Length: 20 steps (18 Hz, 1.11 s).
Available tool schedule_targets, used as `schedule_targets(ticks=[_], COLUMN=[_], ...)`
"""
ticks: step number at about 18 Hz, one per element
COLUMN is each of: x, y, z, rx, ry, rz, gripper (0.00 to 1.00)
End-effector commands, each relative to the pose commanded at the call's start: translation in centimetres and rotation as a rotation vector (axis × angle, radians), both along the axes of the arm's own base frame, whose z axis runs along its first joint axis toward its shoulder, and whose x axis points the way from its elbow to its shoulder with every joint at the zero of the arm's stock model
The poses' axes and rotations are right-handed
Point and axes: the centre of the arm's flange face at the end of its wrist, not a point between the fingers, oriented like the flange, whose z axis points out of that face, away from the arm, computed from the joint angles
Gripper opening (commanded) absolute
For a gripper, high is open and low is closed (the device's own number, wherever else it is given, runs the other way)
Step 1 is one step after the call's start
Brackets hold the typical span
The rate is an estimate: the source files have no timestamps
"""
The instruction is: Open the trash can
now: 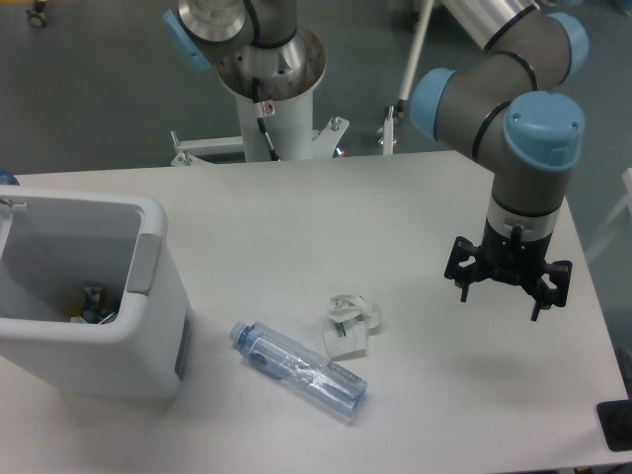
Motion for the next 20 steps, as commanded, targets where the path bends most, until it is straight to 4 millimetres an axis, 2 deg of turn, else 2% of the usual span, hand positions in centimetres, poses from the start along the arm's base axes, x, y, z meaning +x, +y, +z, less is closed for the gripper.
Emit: schedule_targets(ticks=[8, 10, 14, 20], x=[0.5, 0.4, 1.4, 1.7], y=[0.5, 0.4, 1.7, 2.0], z=[-0.7, -1.6, -2.5, -2.6], rx=[-0.099, -0.131, -0.168, -0.167], ry=[-0.044, -0.045, -0.036, -0.034], rz=[-0.048, -0.051, -0.076, -0.082], gripper=[1.0, 1.0, 1.0, 1.0])
